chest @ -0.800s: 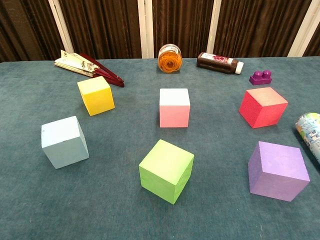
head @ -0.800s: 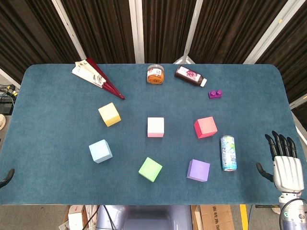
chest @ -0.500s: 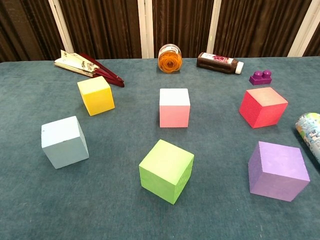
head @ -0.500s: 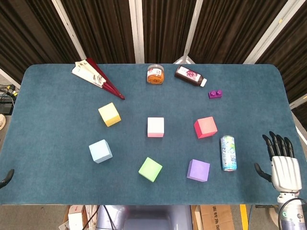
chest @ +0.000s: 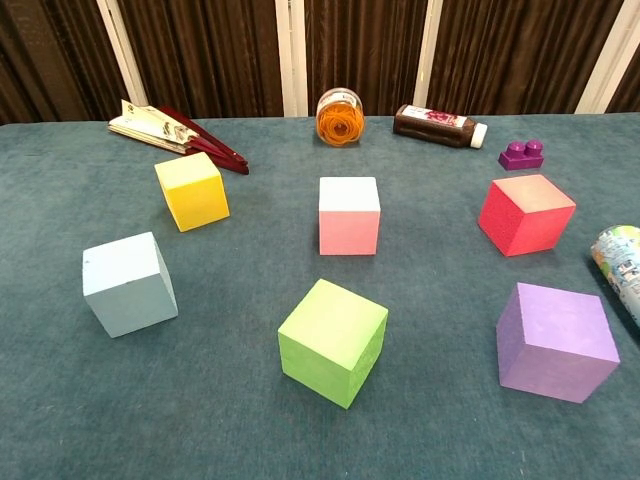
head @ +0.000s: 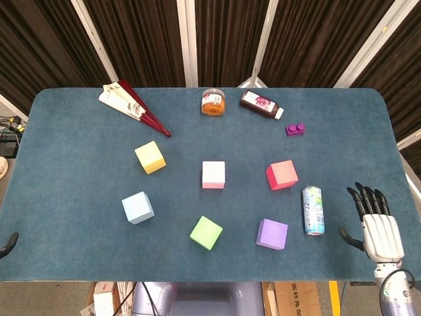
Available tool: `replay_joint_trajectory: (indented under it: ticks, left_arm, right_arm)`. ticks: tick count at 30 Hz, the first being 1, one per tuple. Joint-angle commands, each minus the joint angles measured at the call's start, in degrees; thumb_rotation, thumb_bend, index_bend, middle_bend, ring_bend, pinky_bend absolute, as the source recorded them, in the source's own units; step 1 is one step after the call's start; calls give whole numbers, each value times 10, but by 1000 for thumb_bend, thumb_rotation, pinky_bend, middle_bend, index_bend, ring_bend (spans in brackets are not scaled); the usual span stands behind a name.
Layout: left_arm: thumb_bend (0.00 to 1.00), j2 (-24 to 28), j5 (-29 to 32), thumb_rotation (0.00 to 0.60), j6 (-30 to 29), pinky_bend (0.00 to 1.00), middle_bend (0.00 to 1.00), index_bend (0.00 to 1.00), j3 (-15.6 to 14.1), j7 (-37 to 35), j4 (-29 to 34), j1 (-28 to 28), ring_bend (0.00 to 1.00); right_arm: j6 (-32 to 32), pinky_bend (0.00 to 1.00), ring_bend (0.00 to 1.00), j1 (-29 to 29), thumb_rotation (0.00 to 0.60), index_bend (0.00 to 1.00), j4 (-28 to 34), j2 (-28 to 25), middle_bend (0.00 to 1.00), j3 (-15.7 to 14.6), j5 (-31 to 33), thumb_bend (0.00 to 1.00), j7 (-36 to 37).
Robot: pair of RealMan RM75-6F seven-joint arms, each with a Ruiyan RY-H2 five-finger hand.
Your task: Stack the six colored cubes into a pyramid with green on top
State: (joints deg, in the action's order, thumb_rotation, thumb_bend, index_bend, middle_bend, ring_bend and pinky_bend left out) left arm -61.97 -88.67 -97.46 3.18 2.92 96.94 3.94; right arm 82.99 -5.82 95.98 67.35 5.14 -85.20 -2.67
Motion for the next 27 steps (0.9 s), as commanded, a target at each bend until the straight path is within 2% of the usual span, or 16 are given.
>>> replay_joint_trajectory:
  ticks: [1,4,9,15,20,27]
  left_arm:
    - [353,-2,8,600,1,0,0,53,7,-1,-3,-2,0]
    - [352,-8,11,600,-3,0,0,53,13,2,-6,-4,0]
    - [352,-20,3,600,-10,0,0,53,15,12,-13,-5,0]
    - [352,-23,-2,600,-10,0,0,53,13,17,-15,-7,0]
    - [353,-25,12,600,-1,0,0,54,16,31,-10,-9,0]
    - [352,-30,18,600,-2,0,0,49,20,49,-8,-10,0]
  right_arm:
    - [-38,0,0,-28,600,111,13,-21,60,11,4,278,24]
    - [-79,0,0,-59,600,110,23,-44,60,25,6,276,23]
    - [-220,0,0,-150,600,110,47,-86,60,54,37,274,30]
    - [-360,0,0,-238,600,110,37,-103,60,74,104,273,15]
    - [-445,0,0,-296,600,110,20,-100,60,83,174,273,-1]
    - [-505,0,0,-363,600,111,-33,-71,60,79,252,272,-38]
